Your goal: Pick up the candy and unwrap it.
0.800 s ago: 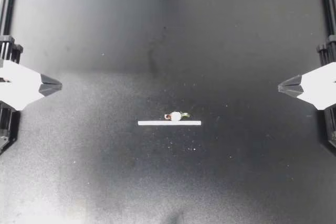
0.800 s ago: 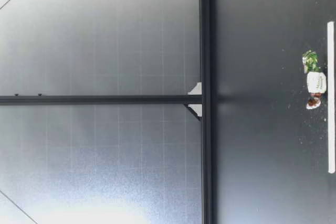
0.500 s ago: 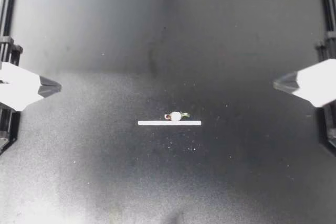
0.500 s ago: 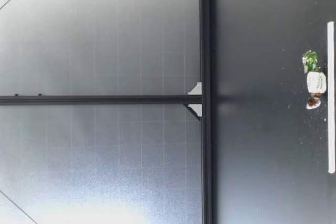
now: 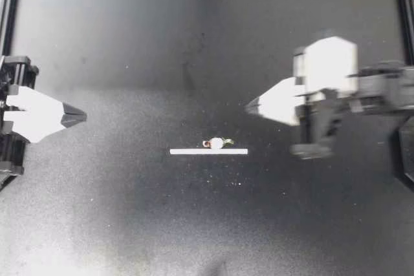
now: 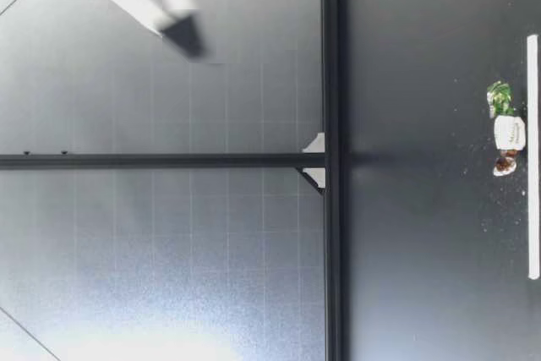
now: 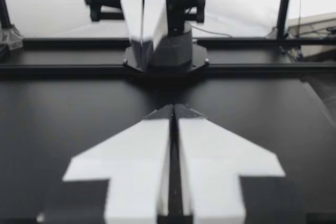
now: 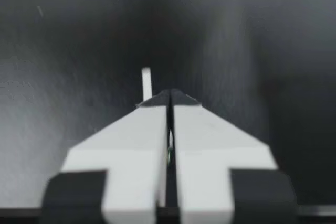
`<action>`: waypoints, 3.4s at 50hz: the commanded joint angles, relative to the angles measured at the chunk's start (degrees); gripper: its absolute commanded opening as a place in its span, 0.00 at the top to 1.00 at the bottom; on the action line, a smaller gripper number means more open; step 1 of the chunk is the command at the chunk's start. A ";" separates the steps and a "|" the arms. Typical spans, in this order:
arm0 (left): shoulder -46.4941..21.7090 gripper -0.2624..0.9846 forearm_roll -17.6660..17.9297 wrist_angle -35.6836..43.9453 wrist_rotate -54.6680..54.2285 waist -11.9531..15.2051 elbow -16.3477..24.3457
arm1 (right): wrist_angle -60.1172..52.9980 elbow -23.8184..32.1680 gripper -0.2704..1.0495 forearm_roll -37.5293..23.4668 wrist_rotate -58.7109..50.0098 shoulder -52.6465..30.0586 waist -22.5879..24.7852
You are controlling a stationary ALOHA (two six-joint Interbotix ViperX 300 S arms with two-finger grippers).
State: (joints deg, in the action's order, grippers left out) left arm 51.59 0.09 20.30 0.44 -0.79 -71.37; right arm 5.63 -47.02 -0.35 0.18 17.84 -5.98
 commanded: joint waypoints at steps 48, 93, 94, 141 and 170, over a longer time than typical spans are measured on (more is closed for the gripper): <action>-0.53 0.89 0.09 0.53 -0.35 -0.18 -0.09 | 11.16 12.92 0.42 -1.23 0.18 -28.21 -0.53; -1.67 0.88 0.09 0.09 0.00 -0.18 -0.79 | 13.71 15.21 0.95 -1.05 0.26 -28.56 0.18; -1.93 0.88 0.09 0.09 0.00 -0.18 -0.79 | 13.62 15.21 0.95 -1.05 0.18 -28.30 0.18; -32.52 0.46 0.09 16.87 -0.26 -0.18 7.12 | 3.96 8.79 0.95 -0.18 -4.22 -9.93 5.01; -41.22 0.43 0.09 18.11 -3.25 -0.62 14.15 | 1.58 10.99 0.95 -0.97 -4.13 -10.46 4.92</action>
State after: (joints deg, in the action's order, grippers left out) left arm 10.11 0.18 37.88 -2.72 -1.23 -58.62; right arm 7.73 -37.53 -1.23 -4.13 6.68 -1.23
